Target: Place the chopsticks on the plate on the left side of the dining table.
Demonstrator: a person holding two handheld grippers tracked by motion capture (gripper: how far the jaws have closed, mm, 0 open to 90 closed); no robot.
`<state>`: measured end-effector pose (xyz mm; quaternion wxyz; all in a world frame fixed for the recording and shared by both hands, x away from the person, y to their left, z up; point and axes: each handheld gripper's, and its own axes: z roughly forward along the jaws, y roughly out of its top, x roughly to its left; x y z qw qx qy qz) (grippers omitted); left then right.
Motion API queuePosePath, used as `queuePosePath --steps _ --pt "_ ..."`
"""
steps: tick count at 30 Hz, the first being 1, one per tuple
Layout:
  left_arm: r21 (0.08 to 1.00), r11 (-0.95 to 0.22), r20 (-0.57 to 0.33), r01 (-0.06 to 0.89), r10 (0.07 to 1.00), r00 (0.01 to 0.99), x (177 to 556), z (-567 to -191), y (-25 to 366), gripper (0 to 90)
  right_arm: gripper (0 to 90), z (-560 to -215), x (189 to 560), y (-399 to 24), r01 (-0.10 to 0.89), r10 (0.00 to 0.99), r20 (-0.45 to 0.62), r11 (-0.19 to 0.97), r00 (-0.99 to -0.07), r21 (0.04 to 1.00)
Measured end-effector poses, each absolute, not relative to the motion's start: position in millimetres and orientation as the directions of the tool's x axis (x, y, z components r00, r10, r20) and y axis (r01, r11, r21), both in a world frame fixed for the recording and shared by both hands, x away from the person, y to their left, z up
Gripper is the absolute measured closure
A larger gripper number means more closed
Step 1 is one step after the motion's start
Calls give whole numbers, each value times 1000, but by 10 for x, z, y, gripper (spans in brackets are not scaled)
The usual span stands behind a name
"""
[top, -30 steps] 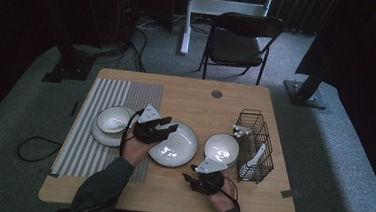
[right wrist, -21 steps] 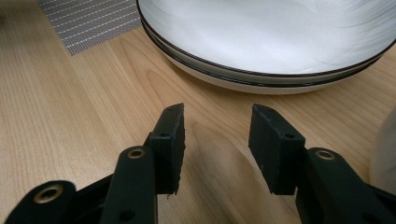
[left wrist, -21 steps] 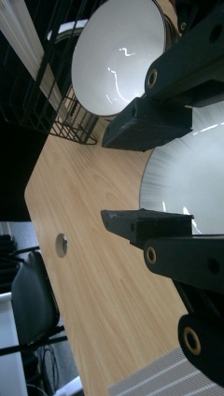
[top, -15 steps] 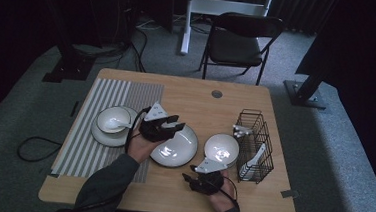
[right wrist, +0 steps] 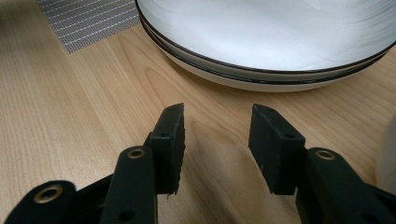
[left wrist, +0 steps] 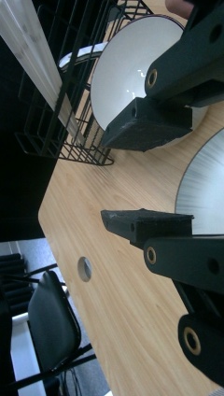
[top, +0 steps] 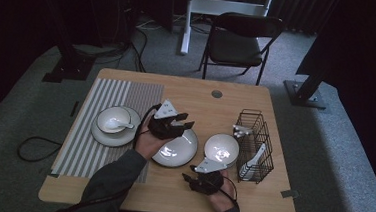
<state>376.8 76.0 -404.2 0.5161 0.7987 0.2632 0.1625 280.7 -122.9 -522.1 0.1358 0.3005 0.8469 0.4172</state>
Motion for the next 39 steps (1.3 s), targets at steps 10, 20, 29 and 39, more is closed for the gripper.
queuePosePath --steps 10,20,29,39 --pt "912 -340 1 228 558 830 3819 -3987 624 597 551 -5228 2810 -1230 396 622 21 473 -783 787" --pt "910 -349 0 224 539 842 3873 -3956 490 597 550 -5230 2809 -1231 398 621 23 472 -783 787" --pt "909 -359 3 210 510 860 3889 -3910 384 597 550 -5235 2804 -1228 399 619 25 473 -785 786" --pt "908 -376 24 185 488 873 3928 -3854 276 597 550 -5237 2802 -1221 400 619 27 472 -785 785"
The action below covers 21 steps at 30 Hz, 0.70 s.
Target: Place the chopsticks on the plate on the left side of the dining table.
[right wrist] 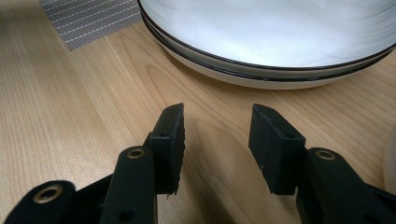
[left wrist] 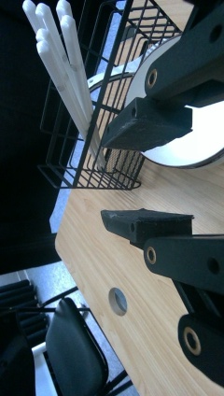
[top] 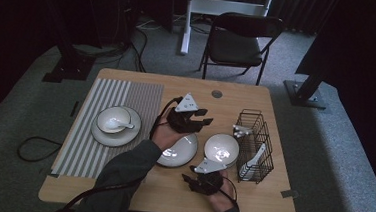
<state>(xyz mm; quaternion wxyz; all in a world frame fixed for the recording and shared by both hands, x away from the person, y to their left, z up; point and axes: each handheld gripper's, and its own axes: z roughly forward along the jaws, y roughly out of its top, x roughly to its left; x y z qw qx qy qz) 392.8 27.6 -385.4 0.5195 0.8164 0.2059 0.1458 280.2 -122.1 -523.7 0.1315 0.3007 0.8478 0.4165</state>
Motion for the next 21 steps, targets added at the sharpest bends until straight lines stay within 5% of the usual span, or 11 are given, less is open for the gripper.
queuePosePath --steps 21 --pt "907 -394 36 147 420 907 3876 -3853 -36 597 549 -5237 2800 -1220 401 618 29 474 -786 784"
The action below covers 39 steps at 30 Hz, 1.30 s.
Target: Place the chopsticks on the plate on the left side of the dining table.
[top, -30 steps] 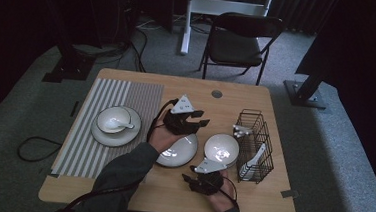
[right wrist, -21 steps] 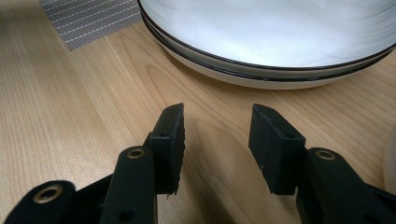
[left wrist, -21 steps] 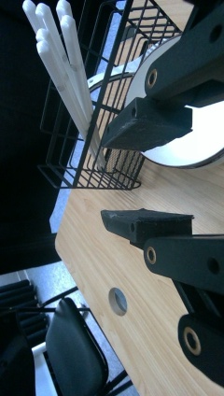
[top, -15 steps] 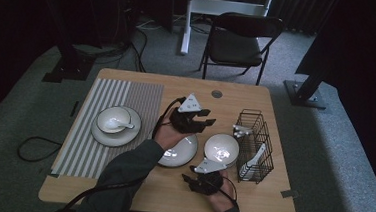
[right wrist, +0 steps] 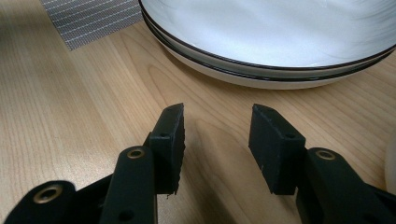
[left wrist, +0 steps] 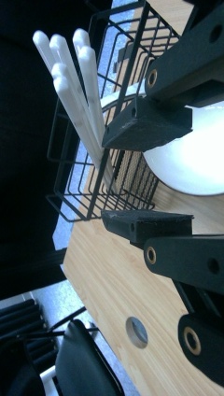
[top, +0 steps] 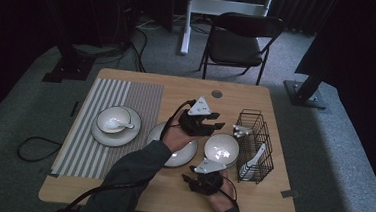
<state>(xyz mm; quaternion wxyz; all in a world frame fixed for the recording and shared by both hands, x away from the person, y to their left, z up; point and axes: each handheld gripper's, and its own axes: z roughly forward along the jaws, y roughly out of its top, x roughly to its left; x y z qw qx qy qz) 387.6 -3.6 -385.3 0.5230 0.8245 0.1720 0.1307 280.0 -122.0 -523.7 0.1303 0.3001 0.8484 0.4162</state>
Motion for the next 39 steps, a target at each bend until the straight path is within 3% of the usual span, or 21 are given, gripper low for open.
queuePosePath --steps 18,39 --pt "912 -400 64 90 354 933 3760 -3809 -204 597 548 -5236 2795 -1223 401 619 29 472 -785 785" --pt "909 -408 70 90 361 930 3813 -3806 -315 624 548 -5238 2795 -1229 401 619 28 473 -785 785"
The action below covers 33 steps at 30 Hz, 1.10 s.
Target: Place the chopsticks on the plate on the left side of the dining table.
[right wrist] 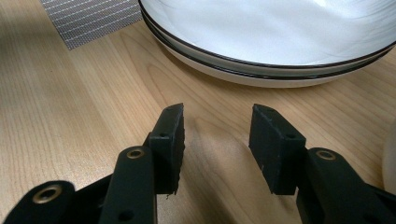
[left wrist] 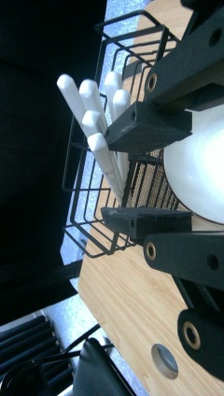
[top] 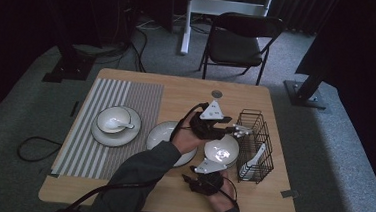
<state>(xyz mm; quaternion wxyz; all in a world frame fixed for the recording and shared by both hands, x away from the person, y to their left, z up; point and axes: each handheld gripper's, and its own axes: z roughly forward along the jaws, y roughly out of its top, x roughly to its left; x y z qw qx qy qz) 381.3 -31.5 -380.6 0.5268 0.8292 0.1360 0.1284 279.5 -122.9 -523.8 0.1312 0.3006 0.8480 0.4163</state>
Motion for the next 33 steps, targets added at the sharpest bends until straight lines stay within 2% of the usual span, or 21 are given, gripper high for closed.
queuePosePath --steps 14,33 --pt "904 -418 77 86 358 931 3883 -3843 -425 738 548 -5237 2792 -1246 403 624 30 466 -781 787" --pt "904 -411 43 118 360 932 4007 -3955 -590 789 546 -5237 2786 -1245 400 623 22 474 -782 785"
